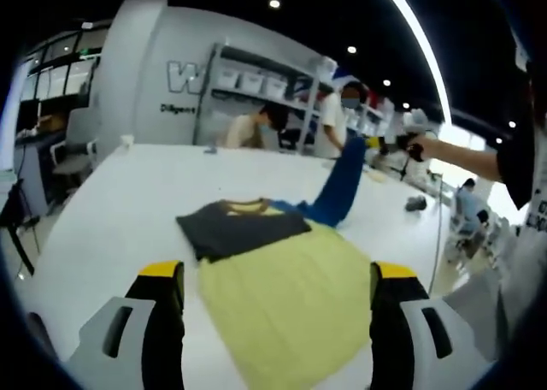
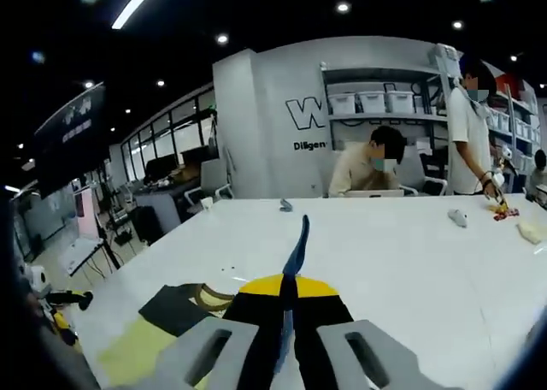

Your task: Fold the garment on the visible template until the final outline fits inside the template.

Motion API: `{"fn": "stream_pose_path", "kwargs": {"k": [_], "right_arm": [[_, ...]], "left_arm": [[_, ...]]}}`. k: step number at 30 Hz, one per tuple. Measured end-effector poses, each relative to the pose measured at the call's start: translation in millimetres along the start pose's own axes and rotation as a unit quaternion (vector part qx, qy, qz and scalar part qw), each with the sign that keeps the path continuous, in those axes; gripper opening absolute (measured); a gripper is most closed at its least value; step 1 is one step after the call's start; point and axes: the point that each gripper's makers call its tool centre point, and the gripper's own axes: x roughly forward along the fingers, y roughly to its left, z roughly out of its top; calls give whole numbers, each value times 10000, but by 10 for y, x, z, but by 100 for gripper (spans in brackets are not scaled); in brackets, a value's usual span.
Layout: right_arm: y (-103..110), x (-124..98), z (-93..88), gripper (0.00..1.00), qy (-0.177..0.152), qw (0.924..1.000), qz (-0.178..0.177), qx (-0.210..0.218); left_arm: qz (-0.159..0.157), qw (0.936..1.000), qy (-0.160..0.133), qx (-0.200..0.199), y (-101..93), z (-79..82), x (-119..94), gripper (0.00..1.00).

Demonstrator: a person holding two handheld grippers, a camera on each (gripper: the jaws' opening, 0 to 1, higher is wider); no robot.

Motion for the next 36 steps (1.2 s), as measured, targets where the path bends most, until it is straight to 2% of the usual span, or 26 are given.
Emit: {"fn": "stream_pose_path", "kwargs": {"k": [1, 5, 8, 10, 14, 15, 19, 20, 22, 25, 29, 30, 31, 36], "right_arm": [[164, -24, 88, 0, -106, 9998, 144, -12], [410, -46, 227, 0, -188, 9988, 367, -282], [613, -62, 348, 0, -312, 9976, 552, -294], [773, -38, 448, 0, -392, 9961, 707, -364], [1015, 37, 537, 0, -457, 9937, 916, -447], [1173, 69, 534, 0, -431, 9923, 1024, -545], [1310, 120, 522, 0, -410, 9910, 1127, -591], [1447, 180, 511, 0, -420, 9895, 1250, -596], [1483, 237, 513, 0, -414, 9885, 1309, -635], [1724, 341, 445, 0, -362, 9852, 1477, -792], [1871, 393, 393, 0, -333, 9838, 1581, -775], [1930, 432, 370, 0, -325, 9825, 1653, -801], [2065, 561, 281, 0, -272, 9809, 1749, -805], [2330, 689, 69, 0, -171, 9793, 1865, -766]], "left_arm": [[25, 10000, -12, -8, 40, -5, -37, 84], [89, 9999, -57, -34, 86, -17, -93, 84], [128, 9998, -109, -63, 96, -17, -121, 84], [161, 9997, -147, -78, 114, -21, -150, 84], [191, 9996, -176, -102, 122, -32, -182, 84], [204, 9996, -184, -119, 153, -40, -210, 84], [228, 9995, -198, -135, 167, -41, -232, 84], [249, 9993, -218, -150, 185, -43, -255, 84], [258, 9993, -224, -160, 193, -45, -266, 84], [299, 9992, -224, -175, 232, -62, -306, 84], [330, 9990, -225, -180, 255, -70, -329, 84], [343, 9990, -226, -184, 264, -73, -340, 84], [397, 9987, -243, -210, 310, -79, -376, 84], [463, 9983, -258, -257, 326, -93, -416, 84]]}}
